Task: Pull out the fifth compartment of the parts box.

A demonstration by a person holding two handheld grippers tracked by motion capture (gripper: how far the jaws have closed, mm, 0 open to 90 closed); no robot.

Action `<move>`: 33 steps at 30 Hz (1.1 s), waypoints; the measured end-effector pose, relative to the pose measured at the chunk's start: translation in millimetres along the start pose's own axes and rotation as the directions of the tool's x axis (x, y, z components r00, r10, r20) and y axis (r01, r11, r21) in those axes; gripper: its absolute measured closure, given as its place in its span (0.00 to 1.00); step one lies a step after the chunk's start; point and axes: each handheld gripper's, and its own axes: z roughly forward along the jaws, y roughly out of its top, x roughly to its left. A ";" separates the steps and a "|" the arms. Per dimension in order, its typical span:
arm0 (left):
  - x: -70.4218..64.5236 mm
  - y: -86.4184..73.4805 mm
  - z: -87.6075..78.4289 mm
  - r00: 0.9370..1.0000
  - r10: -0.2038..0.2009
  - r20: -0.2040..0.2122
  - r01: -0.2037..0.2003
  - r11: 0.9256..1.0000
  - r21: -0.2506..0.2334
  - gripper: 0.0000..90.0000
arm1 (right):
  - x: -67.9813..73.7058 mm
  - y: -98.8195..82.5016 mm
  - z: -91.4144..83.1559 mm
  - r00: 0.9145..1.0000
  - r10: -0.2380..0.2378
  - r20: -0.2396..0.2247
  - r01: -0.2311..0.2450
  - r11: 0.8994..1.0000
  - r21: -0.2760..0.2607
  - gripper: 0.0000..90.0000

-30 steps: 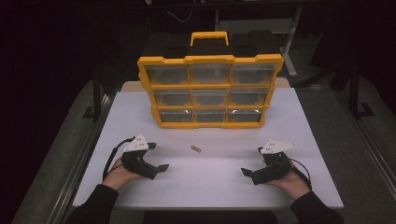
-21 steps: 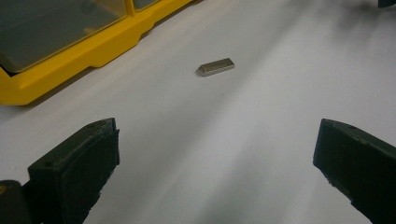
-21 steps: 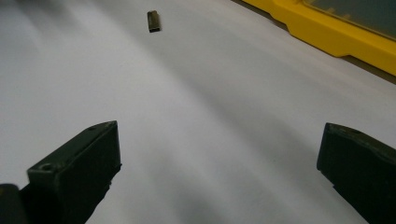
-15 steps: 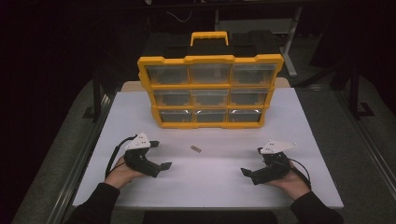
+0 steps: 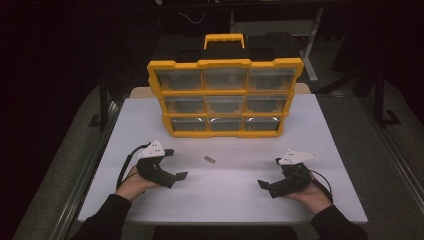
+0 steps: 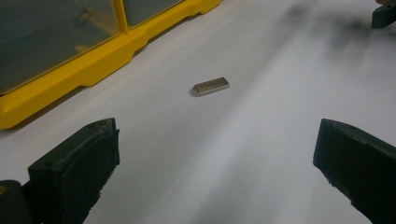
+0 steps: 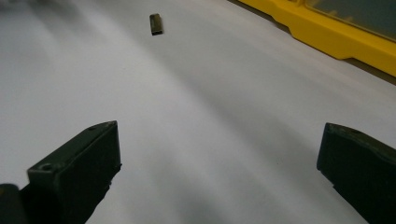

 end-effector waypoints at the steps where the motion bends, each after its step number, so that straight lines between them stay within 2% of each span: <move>1: 0.2 0.4 0.1 1.000 0.001 0.000 -0.001 1.000 -0.001 0.00 | 0.1 0.0 0.0 1.000 0.000 -0.001 0.000 1.000 0.000 0.00; 6: 0.7 1.2 2.4 1.000 -0.007 0.009 0.007 1.000 -0.005 0.00 | 0.2 0.0 0.1 1.000 -0.002 -0.001 0.002 1.000 0.002 0.00; 17: -3.2 5.6 7.7 1.000 0.008 0.018 -0.008 1.000 -0.012 0.00 | 1.1 0.4 0.0 1.000 -0.004 -0.004 0.004 1.000 0.001 0.00; 33: -6.2 13.5 16.5 1.000 0.010 0.010 -0.009 0.999 -0.033 0.00 | 0.7 0.2 0.5 1.000 -0.002 -0.006 0.002 1.000 0.003 0.00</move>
